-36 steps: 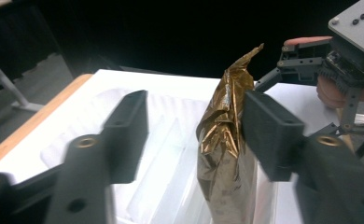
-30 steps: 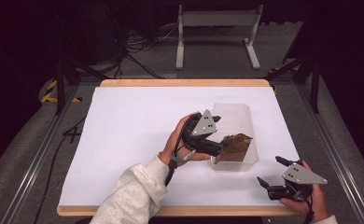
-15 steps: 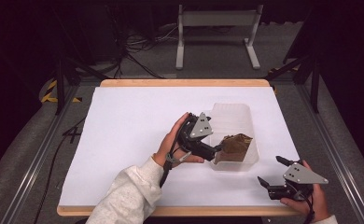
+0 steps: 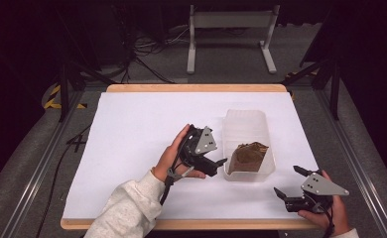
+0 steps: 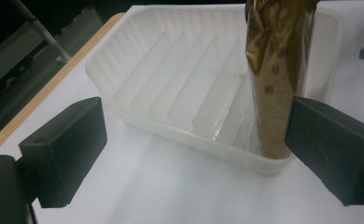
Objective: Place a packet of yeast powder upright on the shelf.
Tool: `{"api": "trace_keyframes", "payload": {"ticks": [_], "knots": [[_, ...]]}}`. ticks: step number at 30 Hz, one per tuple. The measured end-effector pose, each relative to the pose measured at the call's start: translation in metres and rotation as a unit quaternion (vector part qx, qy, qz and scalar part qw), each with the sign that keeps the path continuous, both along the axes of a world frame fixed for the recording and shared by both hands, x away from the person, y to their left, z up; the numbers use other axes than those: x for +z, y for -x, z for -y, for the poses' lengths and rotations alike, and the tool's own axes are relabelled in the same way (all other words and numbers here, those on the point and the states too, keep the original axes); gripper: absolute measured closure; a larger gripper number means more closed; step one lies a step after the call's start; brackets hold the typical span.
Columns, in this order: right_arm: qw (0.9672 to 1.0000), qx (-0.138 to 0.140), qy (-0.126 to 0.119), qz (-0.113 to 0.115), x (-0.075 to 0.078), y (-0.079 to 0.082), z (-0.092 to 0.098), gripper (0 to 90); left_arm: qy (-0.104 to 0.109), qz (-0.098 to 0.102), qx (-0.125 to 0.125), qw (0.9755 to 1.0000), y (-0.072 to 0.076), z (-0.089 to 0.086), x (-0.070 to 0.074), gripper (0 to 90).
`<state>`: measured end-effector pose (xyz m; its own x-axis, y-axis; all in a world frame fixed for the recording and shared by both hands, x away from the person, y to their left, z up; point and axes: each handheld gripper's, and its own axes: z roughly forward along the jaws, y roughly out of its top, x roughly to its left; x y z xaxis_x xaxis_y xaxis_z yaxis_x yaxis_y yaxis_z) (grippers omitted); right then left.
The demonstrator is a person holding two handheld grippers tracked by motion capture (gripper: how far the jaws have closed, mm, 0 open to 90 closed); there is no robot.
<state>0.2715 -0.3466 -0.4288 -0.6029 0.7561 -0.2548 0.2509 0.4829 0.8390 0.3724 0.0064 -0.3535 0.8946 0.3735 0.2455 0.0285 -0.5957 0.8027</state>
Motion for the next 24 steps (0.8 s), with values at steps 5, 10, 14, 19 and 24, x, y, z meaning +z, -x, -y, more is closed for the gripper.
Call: {"api": "trace_keyframes", "payload": {"ticks": [5,10,14,19,24], "knots": [[1.0000,0.001,0.002,0.000,0.000,0.000,0.000,7.4,-0.006,0.002,0.005,1.0000,0.000,-0.008,-0.004,5.4],[1.0000,0.001,0.002,0.001,0.000,0.000,-0.001,7.3,-0.015,0.004,0.019,0.9997,0.001,-0.020,-0.007,5.3],[1.0000,0.000,-0.001,0.004,0.001,0.001,-0.001,7.4,-0.030,0.005,0.030,0.9991,0.002,-0.032,-0.011,5.0],[1.0000,0.000,-0.001,0.004,0.002,0.001,-0.001,7.3,-0.044,0.002,0.044,0.9980,0.003,-0.049,-0.018,5.0],[1.0000,0.000,0.001,0.004,0.002,0.001,-0.001,7.3,-0.055,-0.002,0.063,0.9965,0.004,-0.068,-0.028,5.0]]}}
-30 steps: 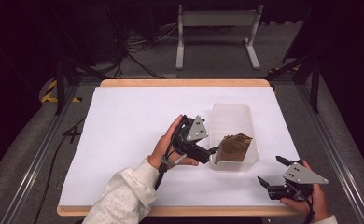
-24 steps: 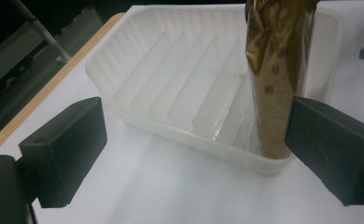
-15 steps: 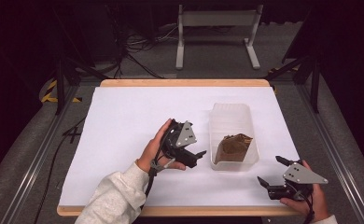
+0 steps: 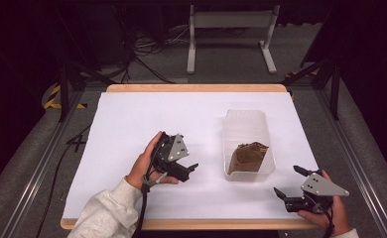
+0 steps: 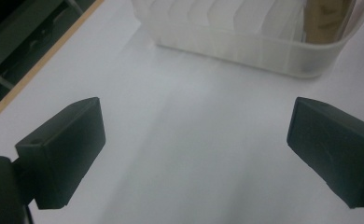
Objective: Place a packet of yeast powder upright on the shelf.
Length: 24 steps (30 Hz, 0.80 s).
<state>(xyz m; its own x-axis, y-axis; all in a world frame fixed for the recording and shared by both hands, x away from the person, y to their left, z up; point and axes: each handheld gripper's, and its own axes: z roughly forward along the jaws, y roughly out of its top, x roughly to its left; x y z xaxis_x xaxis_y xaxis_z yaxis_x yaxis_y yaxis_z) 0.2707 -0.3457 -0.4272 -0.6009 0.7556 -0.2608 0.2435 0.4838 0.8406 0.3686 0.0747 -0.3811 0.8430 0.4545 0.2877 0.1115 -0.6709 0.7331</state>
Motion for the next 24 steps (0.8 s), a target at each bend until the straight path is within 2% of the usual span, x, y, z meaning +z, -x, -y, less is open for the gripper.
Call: {"api": "trace_keyframes", "payload": {"ticks": [2,6,8,9,11,15,17,19,24], "knots": [[1.0000,0.000,-0.001,0.000,0.000,0.000,0.000,7.3,-0.003,-0.001,-0.001,1.0000,0.000,-0.004,-0.002,5.1],[1.0000,0.001,0.000,0.000,0.000,0.000,-0.001,7.3,-0.019,-0.001,0.016,0.9997,0.003,-0.021,-0.011,5.5],[1.0000,0.000,0.000,0.000,0.000,0.000,0.000,7.3,-0.020,-0.002,0.021,0.9996,0.003,-0.024,-0.013,5.3],[1.0000,0.000,-0.001,0.001,0.000,0.000,0.000,7.3,-0.016,-0.010,0.021,0.9996,0.002,-0.030,-0.015,5.3],[1.0000,0.002,0.001,0.002,0.001,0.000,-0.001,7.3,-0.023,-0.008,0.030,0.9993,0.002,-0.035,-0.020,5.3],[1.0000,0.001,0.002,0.000,0.000,0.000,-0.001,7.3,-0.032,-0.012,0.032,0.9989,0.004,-0.047,-0.029,4.5],[1.0000,0.002,0.002,0.000,0.000,0.000,-0.001,7.3,-0.043,-0.007,0.043,0.9981,0.006,-0.053,-0.033,4.1],[1.0000,0.001,0.003,0.000,-0.001,0.000,-0.001,7.3,-0.041,-0.008,0.046,0.9981,0.008,-0.062,-0.036,4.1],[1.0000,0.002,0.004,-0.002,-0.001,0.000,-0.002,7.3,-0.040,-0.006,0.071,0.9966,0.014,-0.081,-0.042,4.4]]}}
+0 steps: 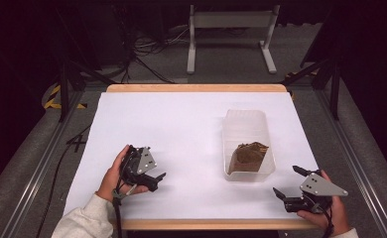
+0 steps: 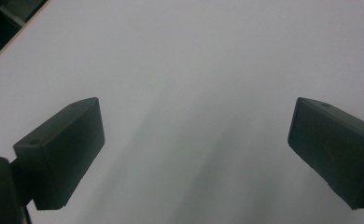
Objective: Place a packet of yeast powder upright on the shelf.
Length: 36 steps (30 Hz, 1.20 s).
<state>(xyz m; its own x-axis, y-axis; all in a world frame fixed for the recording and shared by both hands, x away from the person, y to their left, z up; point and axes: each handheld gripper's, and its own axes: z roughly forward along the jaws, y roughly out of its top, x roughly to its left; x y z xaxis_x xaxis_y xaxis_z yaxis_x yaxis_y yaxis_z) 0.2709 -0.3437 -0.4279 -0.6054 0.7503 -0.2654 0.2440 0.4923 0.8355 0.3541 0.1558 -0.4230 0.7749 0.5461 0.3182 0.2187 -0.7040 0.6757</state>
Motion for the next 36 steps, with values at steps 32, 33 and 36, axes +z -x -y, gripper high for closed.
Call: {"api": "trace_keyframes", "payload": {"ticks": [32,33,36], "knots": [[1.0000,0.002,0.005,-0.001,-0.001,-0.001,-0.004,7.2,0.087,0.016,0.127,0.9880,0.050,-0.109,-0.028,5.1],[1.0000,0.002,0.007,-0.002,-0.001,-0.001,-0.004,7.3,0.105,0.012,0.135,0.9852,0.051,-0.115,-0.029,5.0],[1.0000,0.002,0.006,0.000,-0.001,-0.001,-0.004,7.2,0.119,0.013,0.145,0.9821,0.053,-0.122,-0.029,5.0]]}}
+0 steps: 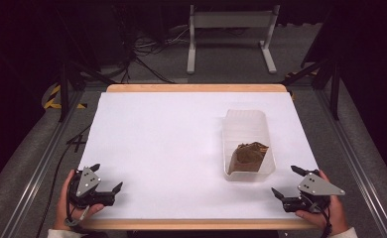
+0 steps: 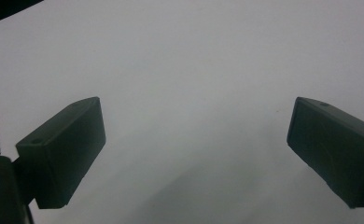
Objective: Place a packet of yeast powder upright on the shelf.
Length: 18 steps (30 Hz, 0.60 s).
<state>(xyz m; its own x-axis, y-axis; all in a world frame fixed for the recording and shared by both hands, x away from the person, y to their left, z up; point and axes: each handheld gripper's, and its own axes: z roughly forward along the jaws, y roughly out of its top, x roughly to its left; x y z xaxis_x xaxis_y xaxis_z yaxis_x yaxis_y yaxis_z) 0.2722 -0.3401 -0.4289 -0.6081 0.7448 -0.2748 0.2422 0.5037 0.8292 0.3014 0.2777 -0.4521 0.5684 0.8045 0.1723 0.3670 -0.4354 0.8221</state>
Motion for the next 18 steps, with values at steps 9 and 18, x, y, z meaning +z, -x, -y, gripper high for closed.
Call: {"api": "trace_keyframes", "payload": {"ticks": [9,18], "knots": [[1.0000,0.000,0.001,0.001,0.000,0.000,0.001,7.1,0.050,0.003,0.023,0.9985,0.002,-0.012,0.000,4.5],[1.0000,0.001,0.004,0.002,0.000,0.000,0.001,7.1,0.056,-0.002,0.020,0.9983,0.001,-0.011,0.000,4.5]]}}
